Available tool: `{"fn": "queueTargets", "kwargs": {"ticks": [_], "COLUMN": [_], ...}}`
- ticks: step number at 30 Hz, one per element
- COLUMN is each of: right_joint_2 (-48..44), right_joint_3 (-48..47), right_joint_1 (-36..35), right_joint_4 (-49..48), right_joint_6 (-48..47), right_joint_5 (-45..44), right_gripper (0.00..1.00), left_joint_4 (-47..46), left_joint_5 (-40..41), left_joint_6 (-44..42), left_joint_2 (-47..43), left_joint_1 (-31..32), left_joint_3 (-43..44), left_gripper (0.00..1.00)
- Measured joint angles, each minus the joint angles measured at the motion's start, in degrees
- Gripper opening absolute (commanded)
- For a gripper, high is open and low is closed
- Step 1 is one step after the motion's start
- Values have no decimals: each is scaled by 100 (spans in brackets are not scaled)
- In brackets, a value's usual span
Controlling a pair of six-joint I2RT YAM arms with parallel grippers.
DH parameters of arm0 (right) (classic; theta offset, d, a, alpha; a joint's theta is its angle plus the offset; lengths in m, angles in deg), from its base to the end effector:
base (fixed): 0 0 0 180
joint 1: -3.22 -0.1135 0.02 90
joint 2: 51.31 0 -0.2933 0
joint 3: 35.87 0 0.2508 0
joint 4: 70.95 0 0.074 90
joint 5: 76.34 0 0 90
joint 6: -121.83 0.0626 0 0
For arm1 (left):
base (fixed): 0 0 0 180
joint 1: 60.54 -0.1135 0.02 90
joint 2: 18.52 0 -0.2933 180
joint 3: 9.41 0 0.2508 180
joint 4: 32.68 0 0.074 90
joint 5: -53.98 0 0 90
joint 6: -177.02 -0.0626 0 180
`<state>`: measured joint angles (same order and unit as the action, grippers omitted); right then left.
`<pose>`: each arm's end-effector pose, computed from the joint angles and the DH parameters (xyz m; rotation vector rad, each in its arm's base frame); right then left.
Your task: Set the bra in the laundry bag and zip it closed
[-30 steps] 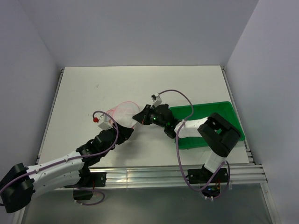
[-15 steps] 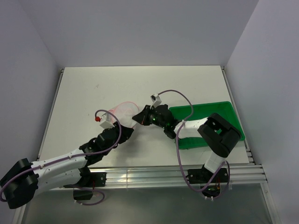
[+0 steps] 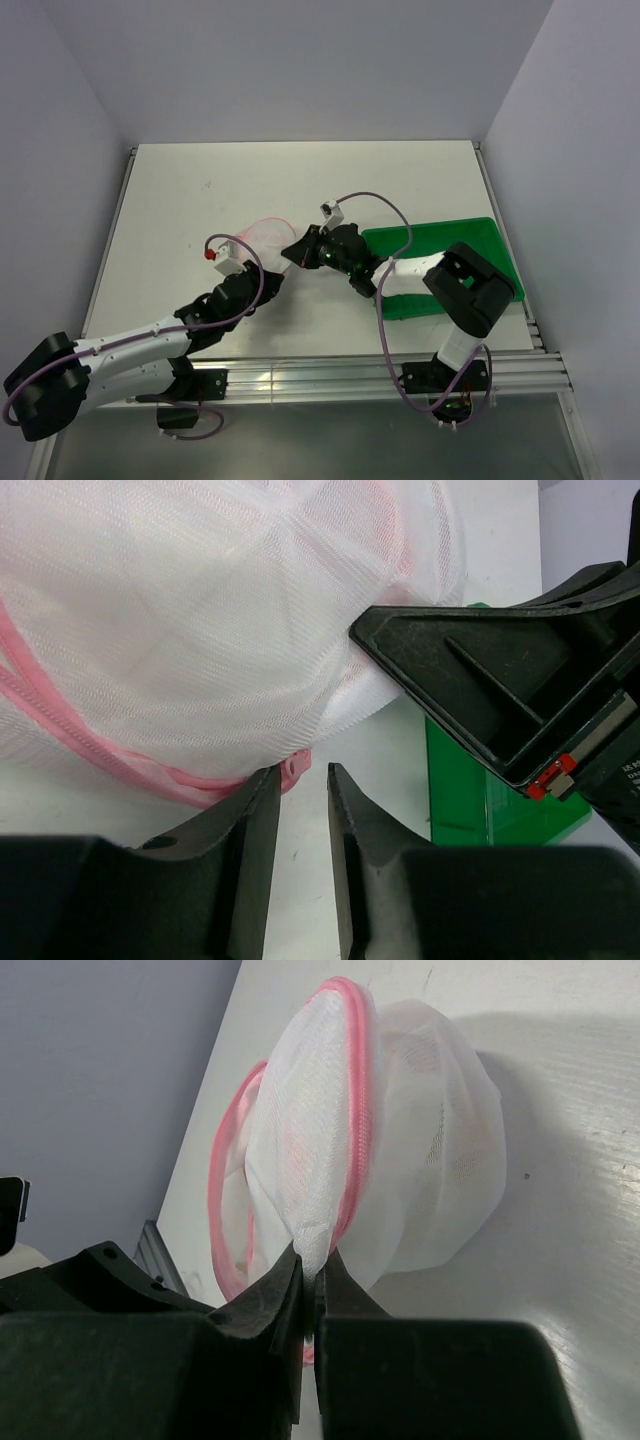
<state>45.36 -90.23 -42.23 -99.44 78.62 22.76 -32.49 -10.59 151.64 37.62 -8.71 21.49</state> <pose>0.2535 0.2716 0.2035 -0.1015 2.0036 1.2417 0.1456 -0.1417 0.1941 -0.5201 2.0098 -0.8597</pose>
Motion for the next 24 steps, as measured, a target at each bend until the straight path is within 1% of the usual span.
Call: {"fn": "queueTargets", "kwargs": {"ticks": [4, 6, 7, 9, 11, 12, 18, 24], "right_joint_2": [0, 0, 0, 0, 0, 0, 0, 0], "right_joint_3": [0, 0, 0, 0, 0, 0, 0, -208], "right_joint_1": [-7, -7, -7, -7, -7, -11, -28, -17], "right_joint_4": [-2, -2, -2, -2, -2, -2, -4, 269], "right_joint_6": [-2, 0, -2, -2, -2, -2, -52, -157], "right_joint_5": [-2, -4, -4, -7, -4, -7, -39, 33], "right_gripper": [0, 0, 0, 0, 0, 0, 0, 0], "left_joint_4": [-48, -70, -74, -90, -131, -160, -181, -195], "left_joint_5": [59, 85, 98, 107, 129, 140, 168, 210], "left_joint_6": [-52, -57, -57, -57, -55, -52, -79, -96], "left_joint_2": [61, 90, 103, 116, 116, 116, 66, -321], "left_joint_1": [0, 0, 0, 0, 0, 0, 2, 0], "left_joint_3": [0, 0, 0, 0, 0, 0, -9, -223], "left_gripper": [24, 23, 19, 16, 10, 0, 0, 0]}}
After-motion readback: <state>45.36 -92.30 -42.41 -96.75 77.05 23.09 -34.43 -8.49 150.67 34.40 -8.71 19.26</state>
